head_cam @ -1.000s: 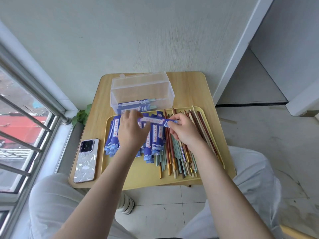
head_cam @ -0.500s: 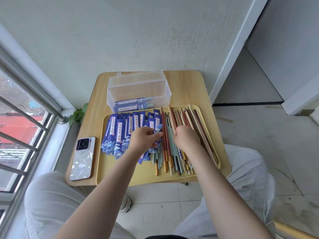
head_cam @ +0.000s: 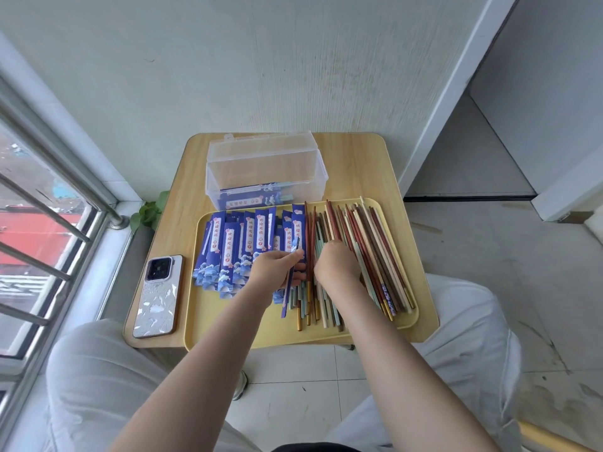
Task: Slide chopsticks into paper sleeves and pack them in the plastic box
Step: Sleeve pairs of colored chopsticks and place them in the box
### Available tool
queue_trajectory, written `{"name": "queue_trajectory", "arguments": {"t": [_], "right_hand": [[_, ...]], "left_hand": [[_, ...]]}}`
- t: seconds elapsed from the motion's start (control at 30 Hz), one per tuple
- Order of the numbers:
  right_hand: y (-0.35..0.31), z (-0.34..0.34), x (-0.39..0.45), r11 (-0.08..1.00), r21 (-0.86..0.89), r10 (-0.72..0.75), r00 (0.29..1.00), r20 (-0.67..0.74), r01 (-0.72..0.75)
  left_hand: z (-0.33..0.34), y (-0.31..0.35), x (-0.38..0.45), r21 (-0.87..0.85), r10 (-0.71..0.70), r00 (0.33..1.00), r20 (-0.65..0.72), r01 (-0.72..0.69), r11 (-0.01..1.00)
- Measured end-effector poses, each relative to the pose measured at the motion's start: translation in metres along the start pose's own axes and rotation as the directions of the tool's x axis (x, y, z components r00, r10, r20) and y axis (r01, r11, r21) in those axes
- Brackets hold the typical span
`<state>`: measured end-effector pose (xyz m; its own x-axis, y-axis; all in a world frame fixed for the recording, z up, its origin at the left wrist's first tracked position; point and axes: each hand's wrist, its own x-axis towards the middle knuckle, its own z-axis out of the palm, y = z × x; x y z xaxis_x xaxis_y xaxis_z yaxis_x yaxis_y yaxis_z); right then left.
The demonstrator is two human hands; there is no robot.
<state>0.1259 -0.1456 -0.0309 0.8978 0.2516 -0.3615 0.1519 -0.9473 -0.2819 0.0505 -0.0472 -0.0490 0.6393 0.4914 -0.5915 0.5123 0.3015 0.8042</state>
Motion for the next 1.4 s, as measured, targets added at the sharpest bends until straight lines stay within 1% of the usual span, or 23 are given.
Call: {"name": "queue_trajectory", "arguments": {"t": [0.07,0.13,0.2,0.27,0.37,0.43,0.5,0.57,0.6,0.67,0.7,0.77,0.8,0.83,0.87,0.93,1.0,1.13,1.2,1.3,1.4], "right_hand": [[0.002,-0.003,0.002,1.000,0.023,0.014,1.000,0.009,-0.014],[0.004,-0.005,0.003,1.000,-0.003,-0.004,1.000,0.018,0.004],[0.008,-0.006,0.006,1.000,0.015,-0.020,1.000,0.017,0.020],[0.012,-0.007,0.010,0.996,0.079,-0.038,0.999,-0.002,0.038],[0.019,-0.018,0.015,0.975,0.201,-0.084,0.994,-0.068,0.097],[0.021,-0.035,0.015,0.941,0.297,-0.138,0.985,-0.107,0.164],[0.020,-0.053,0.014,0.877,0.424,-0.185,0.973,-0.141,0.228],[0.019,-0.065,0.014,0.760,0.598,-0.182,0.967,-0.179,0.254],[0.019,-0.068,0.013,0.671,0.700,-0.155,0.970,-0.186,0.242],[0.019,-0.073,0.012,0.420,0.887,-0.070,0.981,-0.179,0.192],[0.020,-0.076,0.011,0.288,0.941,-0.035,0.984,-0.172,0.175],[0.020,-0.080,0.007,0.069,0.990,-0.020,0.992,-0.125,0.126],[0.019,-0.080,0.005,-0.012,0.996,-0.048,0.995,-0.085,0.084],[0.018,-0.078,0.004,-0.068,0.997,-0.091,0.995,-0.045,0.039],[0.017,-0.076,0.003,-0.098,0.995,-0.146,0.989,-0.007,-0.007],[0.014,-0.070,0.001,-0.089,0.993,-0.270,0.962,0.046,-0.073],[0.009,-0.064,0.000,0.016,0.998,-0.336,0.940,0.068,-0.067],[0.000,-0.054,-0.003,0.290,0.952,-0.377,0.926,0.018,0.099],[-0.003,-0.054,-0.005,0.402,0.897,-0.394,0.919,-0.016,0.187],[-0.004,-0.053,-0.006,0.503,0.822,-0.423,0.906,-0.035,0.267],[-0.005,-0.052,-0.007,0.561,0.772,-0.441,0.897,-0.028,0.300]], "left_hand": [[0.000,0.000,-0.001,0.002,0.001,1.000,0.010,-0.001,1.000],[0.000,0.001,-0.002,-0.007,-0.001,1.000,0.020,0.001,1.000],[0.000,0.003,-0.005,-0.017,-0.001,1.000,0.026,0.002,1.000],[-0.001,0.006,-0.007,-0.019,0.005,0.999,0.033,-0.005,1.000],[-0.003,0.012,-0.010,0.012,0.051,0.997,0.052,-0.052,0.999],[-0.005,0.018,-0.012,0.029,0.091,0.994,0.063,-0.093,0.995],[-0.008,0.024,-0.014,0.074,0.146,0.987,0.070,-0.151,0.986],[-0.011,0.029,-0.016,0.107,0.193,0.977,0.090,-0.202,0.973],[-0.013,0.031,-0.017,0.114,0.211,0.972,0.100,-0.222,0.968],[-0.017,0.033,-0.018,0.152,0.235,0.968,0.083,-0.246,0.957],[-0.019,0.033,-0.018,0.171,0.238,0.969,0.066,-0.246,0.954],[-0.022,0.033,-0.017,0.176,0.237,0.970,0.052,-0.243,0.954],[-0.023,0.032,-0.017,0.175,0.234,0.971,0.052,-0.239,0.955],[-0.023,0.032,-0.017,0.181,0.227,0.972,0.054,-0.233,0.955],[-0.023,0.032,-0.017,0.192,0.219,0.974,0.057,-0.226,0.955],[-0.021,0.031,-0.018,0.214,0.213,0.974,0.072,-0.223,0.951],[-0.017,0.030,-0.019,0.255,0.218,0.971,0.098,-0.236,0.938],[-0.010,0.029,-0.020,0.330,0.244,0.963,0.110,-0.267,0.905],[-0.010,0.029,-0.020,0.334,0.252,0.961,0.114,-0.276,0.902],[-0.009,0.030,-0.019,0.342,0.261,0.958,0.119,-0.286,0.895],[-0.009,0.030,-0.019,0.343,0.263,0.956,0.127,-0.291,0.893]]}}
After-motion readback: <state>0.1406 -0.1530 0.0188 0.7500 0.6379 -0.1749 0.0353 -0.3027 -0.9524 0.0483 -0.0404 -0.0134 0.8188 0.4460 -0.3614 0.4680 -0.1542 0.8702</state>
